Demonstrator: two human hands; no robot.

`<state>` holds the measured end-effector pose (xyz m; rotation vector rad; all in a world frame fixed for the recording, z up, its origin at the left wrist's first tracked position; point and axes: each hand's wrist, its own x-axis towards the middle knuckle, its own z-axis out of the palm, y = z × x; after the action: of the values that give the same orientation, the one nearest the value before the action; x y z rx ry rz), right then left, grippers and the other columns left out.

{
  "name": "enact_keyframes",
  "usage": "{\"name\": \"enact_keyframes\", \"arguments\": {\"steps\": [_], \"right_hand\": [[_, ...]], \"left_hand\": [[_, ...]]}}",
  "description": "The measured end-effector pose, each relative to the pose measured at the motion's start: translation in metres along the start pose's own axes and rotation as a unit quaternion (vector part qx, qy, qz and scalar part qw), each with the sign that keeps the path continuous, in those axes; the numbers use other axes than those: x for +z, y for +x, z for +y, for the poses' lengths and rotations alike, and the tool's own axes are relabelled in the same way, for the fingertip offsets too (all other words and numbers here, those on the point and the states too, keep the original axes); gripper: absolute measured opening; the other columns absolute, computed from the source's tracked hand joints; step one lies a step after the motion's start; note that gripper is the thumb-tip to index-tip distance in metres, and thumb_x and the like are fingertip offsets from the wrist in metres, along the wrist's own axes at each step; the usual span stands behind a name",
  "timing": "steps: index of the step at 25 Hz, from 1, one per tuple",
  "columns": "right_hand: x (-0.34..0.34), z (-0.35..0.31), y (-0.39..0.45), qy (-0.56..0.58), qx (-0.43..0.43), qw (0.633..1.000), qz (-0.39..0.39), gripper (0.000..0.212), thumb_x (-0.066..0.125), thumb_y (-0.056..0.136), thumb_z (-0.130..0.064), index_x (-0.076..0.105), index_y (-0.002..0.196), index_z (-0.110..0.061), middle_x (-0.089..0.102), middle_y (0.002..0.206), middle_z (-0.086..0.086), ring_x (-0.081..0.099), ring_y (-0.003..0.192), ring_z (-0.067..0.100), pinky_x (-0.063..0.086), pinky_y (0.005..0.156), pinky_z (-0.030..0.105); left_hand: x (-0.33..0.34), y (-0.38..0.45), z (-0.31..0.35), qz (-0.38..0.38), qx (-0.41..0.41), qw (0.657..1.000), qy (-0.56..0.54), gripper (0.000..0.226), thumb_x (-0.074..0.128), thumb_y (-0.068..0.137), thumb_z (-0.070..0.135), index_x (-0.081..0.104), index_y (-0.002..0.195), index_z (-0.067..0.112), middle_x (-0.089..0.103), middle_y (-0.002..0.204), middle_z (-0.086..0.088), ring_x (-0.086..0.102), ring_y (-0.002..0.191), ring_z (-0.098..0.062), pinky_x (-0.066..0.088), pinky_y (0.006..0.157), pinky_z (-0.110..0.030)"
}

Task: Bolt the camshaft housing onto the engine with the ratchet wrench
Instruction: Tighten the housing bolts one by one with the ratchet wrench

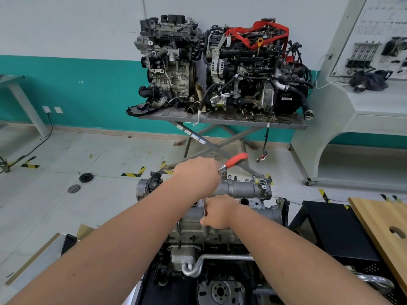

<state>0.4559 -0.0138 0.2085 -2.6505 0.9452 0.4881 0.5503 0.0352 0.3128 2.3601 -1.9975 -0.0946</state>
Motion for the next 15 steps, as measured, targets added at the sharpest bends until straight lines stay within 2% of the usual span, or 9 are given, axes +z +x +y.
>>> {"name": "enact_keyframes", "arguments": {"steps": [2, 4, 6, 8, 9, 11, 12, 13, 15], "right_hand": [[0.000, -0.002, -0.001, -0.006, 0.011, 1.000, 0.009, 0.030, 0.058, 0.090, -0.041, 0.041, 0.069, -0.027, 0.060, 0.072, -0.005, 0.052, 0.078, 0.019, 0.040, 0.070, 0.032], [-0.002, -0.004, 0.000, -0.013, 0.014, 1.000, 0.009, 0.024, 0.056, 0.091, -0.038, 0.048, 0.073, -0.024, 0.065, 0.080, -0.003, 0.053, 0.081, 0.020, 0.046, 0.075, 0.035], [-0.002, -0.003, 0.001, -0.012, 0.016, 1.000, -0.008, 0.021, 0.053, 0.092, -0.033, 0.064, 0.080, -0.019, 0.072, 0.082, -0.004, 0.061, 0.081, 0.017, 0.053, 0.081, 0.037], [-0.002, -0.007, -0.001, -0.019, -0.010, 1.000, -0.013, 0.026, 0.052, 0.093, -0.026, 0.076, 0.092, -0.018, 0.077, 0.089, -0.002, 0.070, 0.086, 0.015, 0.055, 0.085, 0.035], [-0.001, -0.006, 0.001, 0.003, -0.030, 0.999, 0.014, 0.027, 0.053, 0.095, -0.022, 0.076, 0.107, -0.015, 0.076, 0.108, 0.002, 0.070, 0.097, 0.014, 0.054, 0.088, 0.031], [0.000, -0.008, 0.002, 0.062, -0.044, 0.994, 0.081, 0.036, 0.050, 0.101, -0.015, 0.059, 0.133, -0.003, 0.054, 0.142, 0.009, 0.060, 0.121, 0.010, 0.048, 0.096, 0.021], [-0.002, -0.007, 0.002, 0.061, -0.039, 0.995, 0.072, 0.035, 0.048, 0.102, -0.017, 0.060, 0.132, -0.004, 0.057, 0.141, 0.012, 0.061, 0.121, 0.014, 0.049, 0.097, 0.026], [-0.003, -0.006, 0.001, 0.048, -0.037, 0.997, 0.042, 0.032, 0.046, 0.099, -0.020, 0.067, 0.121, -0.010, 0.066, 0.129, 0.011, 0.067, 0.111, 0.020, 0.052, 0.093, 0.033], [-0.004, -0.007, 0.000, 0.002, 0.010, 1.000, -0.017, 0.031, 0.044, 0.094, -0.022, 0.073, 0.102, -0.018, 0.075, 0.103, 0.002, 0.069, 0.087, 0.022, 0.054, 0.080, 0.036]], "left_hand": [[0.013, -0.002, 0.001, 0.071, 0.024, 0.994, 0.078, 0.015, 0.045, 0.102, 0.034, 0.056, 0.104, 0.024, 0.053, 0.086, 0.003, 0.056, 0.077, -0.022, 0.039, 0.067, -0.035], [0.027, -0.008, -0.004, 0.164, 0.061, 0.982, 0.067, 0.029, 0.044, 0.100, 0.044, 0.063, 0.098, 0.022, 0.054, 0.094, 0.001, 0.056, 0.086, -0.023, 0.038, 0.072, -0.035], [0.044, -0.013, -0.009, 0.298, 0.102, 0.949, 0.012, 0.040, 0.045, 0.095, 0.045, 0.067, 0.078, 0.016, 0.057, 0.091, -0.002, 0.053, 0.084, -0.024, 0.036, 0.068, -0.034], [0.060, -0.016, -0.009, 0.397, 0.084, 0.909, -0.094, 0.046, 0.049, 0.092, 0.045, 0.064, 0.067, 0.011, 0.061, 0.095, -0.006, 0.053, 0.088, -0.028, 0.041, 0.069, -0.038], [0.068, -0.017, -0.006, 0.396, 0.056, 0.899, -0.176, 0.044, 0.051, 0.093, 0.046, 0.064, 0.070, 0.011, 0.060, 0.101, -0.007, 0.053, 0.094, -0.028, 0.044, 0.075, -0.040], [0.078, -0.018, 0.004, 0.344, 0.014, 0.858, -0.382, 0.033, 0.051, 0.094, 0.043, 0.065, 0.087, 0.013, 0.053, 0.113, -0.001, 0.049, 0.106, -0.018, 0.046, 0.090, -0.040], [0.081, -0.019, 0.008, 0.329, 0.009, 0.825, -0.460, 0.029, 0.048, 0.095, 0.042, 0.062, 0.097, 0.016, 0.052, 0.114, 0.003, 0.050, 0.106, -0.012, 0.046, 0.092, -0.033], [0.082, -0.020, 0.013, 0.329, 0.001, 0.787, -0.522, 0.029, 0.043, 0.097, 0.042, 0.060, 0.104, 0.019, 0.057, 0.110, 0.009, 0.055, 0.101, -0.008, 0.048, 0.087, -0.027], [0.078, -0.017, 0.019, 0.309, -0.065, 0.674, -0.668, 0.030, 0.038, 0.099, 0.044, 0.061, 0.106, 0.026, 0.067, 0.097, 0.013, 0.065, 0.080, -0.007, 0.051, 0.070, -0.023]]}}
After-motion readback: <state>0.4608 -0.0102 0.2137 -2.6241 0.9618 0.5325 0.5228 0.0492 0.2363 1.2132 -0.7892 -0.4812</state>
